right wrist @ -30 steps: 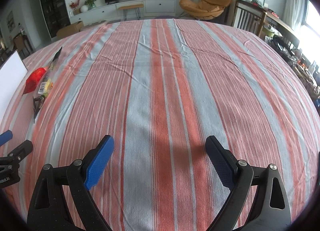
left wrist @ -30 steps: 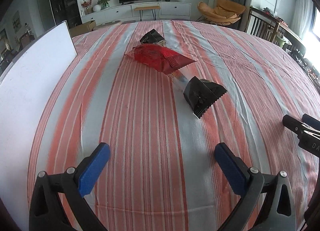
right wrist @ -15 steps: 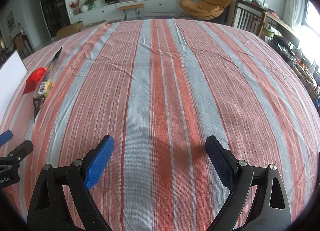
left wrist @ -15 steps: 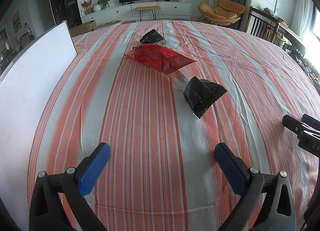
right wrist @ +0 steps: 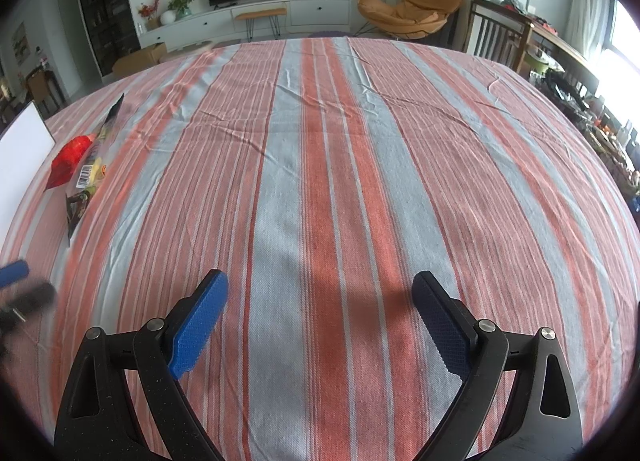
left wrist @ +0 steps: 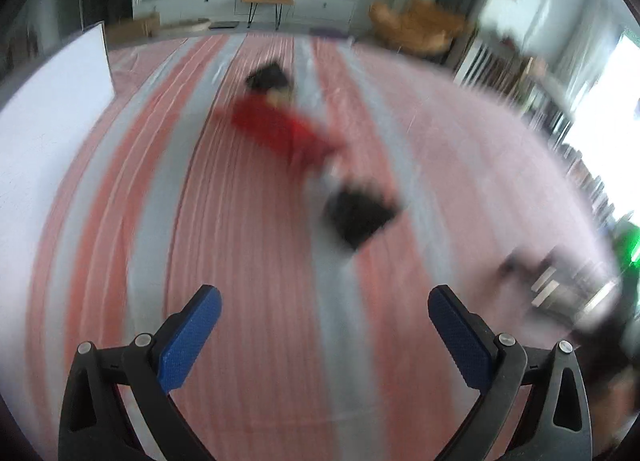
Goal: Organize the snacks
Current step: 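Grasp the red wrapped snack with the left tool and lift it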
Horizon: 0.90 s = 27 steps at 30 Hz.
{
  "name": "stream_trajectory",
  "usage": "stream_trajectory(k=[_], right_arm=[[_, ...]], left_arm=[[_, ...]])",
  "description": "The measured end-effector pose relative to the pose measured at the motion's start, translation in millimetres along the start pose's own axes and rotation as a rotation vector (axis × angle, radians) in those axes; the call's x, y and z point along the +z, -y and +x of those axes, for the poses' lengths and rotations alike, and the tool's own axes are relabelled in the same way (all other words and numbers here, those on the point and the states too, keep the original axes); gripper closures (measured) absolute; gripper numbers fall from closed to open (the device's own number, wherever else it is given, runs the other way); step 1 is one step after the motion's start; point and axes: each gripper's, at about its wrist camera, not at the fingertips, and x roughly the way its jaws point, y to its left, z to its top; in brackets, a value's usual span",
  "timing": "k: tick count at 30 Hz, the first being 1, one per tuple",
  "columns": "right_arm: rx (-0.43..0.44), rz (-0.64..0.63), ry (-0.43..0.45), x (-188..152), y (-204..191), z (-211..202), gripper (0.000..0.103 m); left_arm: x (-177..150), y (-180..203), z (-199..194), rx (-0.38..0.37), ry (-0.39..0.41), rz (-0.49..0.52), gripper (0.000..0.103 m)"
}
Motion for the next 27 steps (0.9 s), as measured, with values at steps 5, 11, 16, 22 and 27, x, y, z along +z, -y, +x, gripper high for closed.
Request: stream_trajectory(k=[5,11,16,22,27], right_arm=[[0.002,0.002,-0.001,0.0,1.0,-0.7,0.007],[0.002,0.003,-0.001,0.1,0.9,-0.6,0.007],[0.001,0.003,-0.001,0.1,0.7,-0.5,0.007],[0.001,0.002,-0.001,0.1,0.4,-0.3,0.007],[0.001,0.003,-0.001,0.0,0.5,-0.4,0.007]], left_arm=[[72.6,0.5,1.4,0.016,0.074,-0.055,0.001],[94.5,-21.8,51.5,0.089,-0.061,-0.088,0.086],[54.2,-43.2,19.4,0.094,-0.026,-0.006,0.094],[-12.7,-61.3,-37.5,0.111,-0.084,0.081,0.094],[-39.0,-48.3,-39.9,0.183,-0.062,0.192,0.02]])
